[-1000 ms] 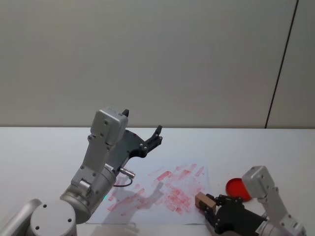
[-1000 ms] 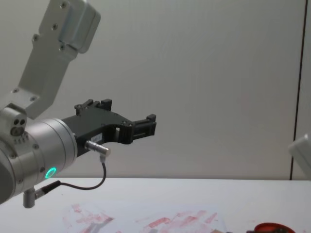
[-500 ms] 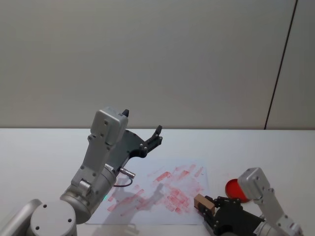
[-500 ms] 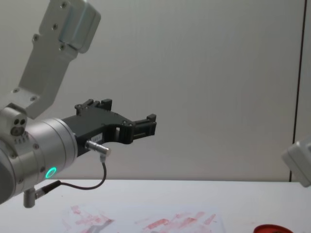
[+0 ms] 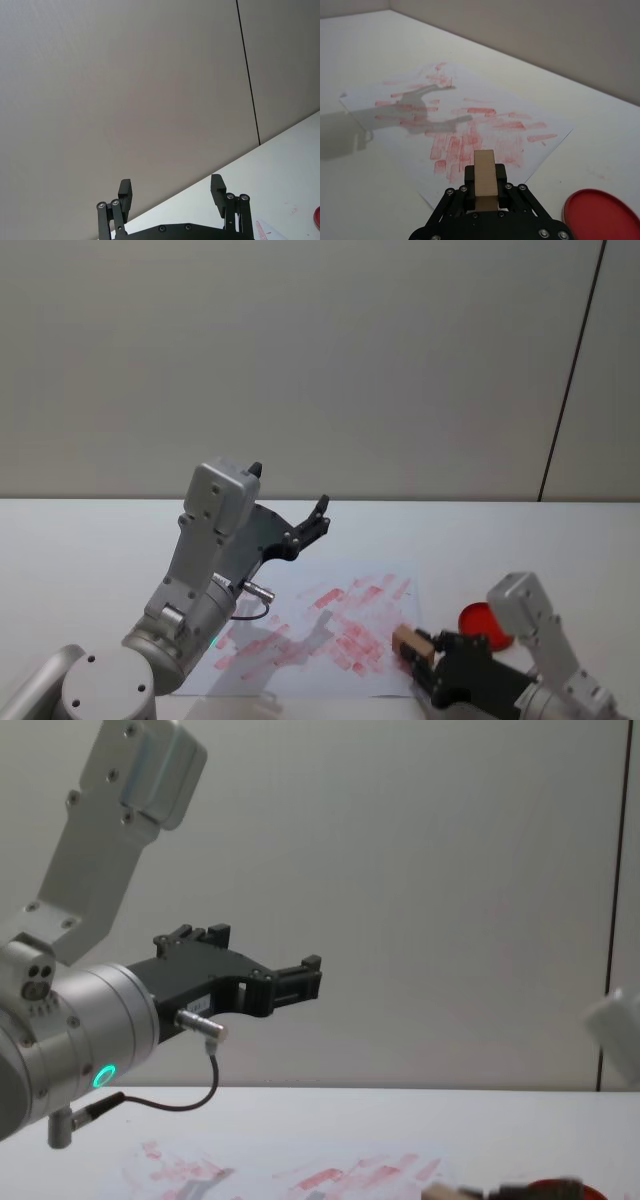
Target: Use the one hand to pick up the stamp and affix it onto the A4 paper.
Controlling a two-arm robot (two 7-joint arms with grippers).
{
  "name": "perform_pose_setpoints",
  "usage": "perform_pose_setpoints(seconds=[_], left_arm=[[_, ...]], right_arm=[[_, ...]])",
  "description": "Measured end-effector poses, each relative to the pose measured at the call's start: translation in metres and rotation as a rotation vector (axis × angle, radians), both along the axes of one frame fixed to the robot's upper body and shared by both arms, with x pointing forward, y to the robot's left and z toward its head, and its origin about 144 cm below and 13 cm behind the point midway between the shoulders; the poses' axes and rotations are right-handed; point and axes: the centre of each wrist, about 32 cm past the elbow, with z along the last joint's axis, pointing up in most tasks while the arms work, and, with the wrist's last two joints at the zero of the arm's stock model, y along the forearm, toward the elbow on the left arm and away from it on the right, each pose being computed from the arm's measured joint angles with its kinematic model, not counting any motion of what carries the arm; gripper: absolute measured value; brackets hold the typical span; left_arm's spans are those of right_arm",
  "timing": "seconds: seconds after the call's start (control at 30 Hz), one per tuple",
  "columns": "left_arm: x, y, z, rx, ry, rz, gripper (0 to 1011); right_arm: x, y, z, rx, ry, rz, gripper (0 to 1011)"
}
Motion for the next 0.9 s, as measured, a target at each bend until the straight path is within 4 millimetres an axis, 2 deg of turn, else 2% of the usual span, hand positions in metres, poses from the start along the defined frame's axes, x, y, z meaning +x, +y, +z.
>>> perform_pose_setpoints(seconds=[0.43, 0.9], left_arm=[[0.0, 0.0, 0.0, 0.0, 0.0, 0.0, 1002], [0.0, 0.0, 0.0, 0.0, 0.0, 0.0, 1002]], right_arm=[[0.005, -0.01, 0.025, 0.087, -0.086, -0.094, 217], [0.008, -0.032, 0.027, 0.07, -0.091, -0.177, 217]])
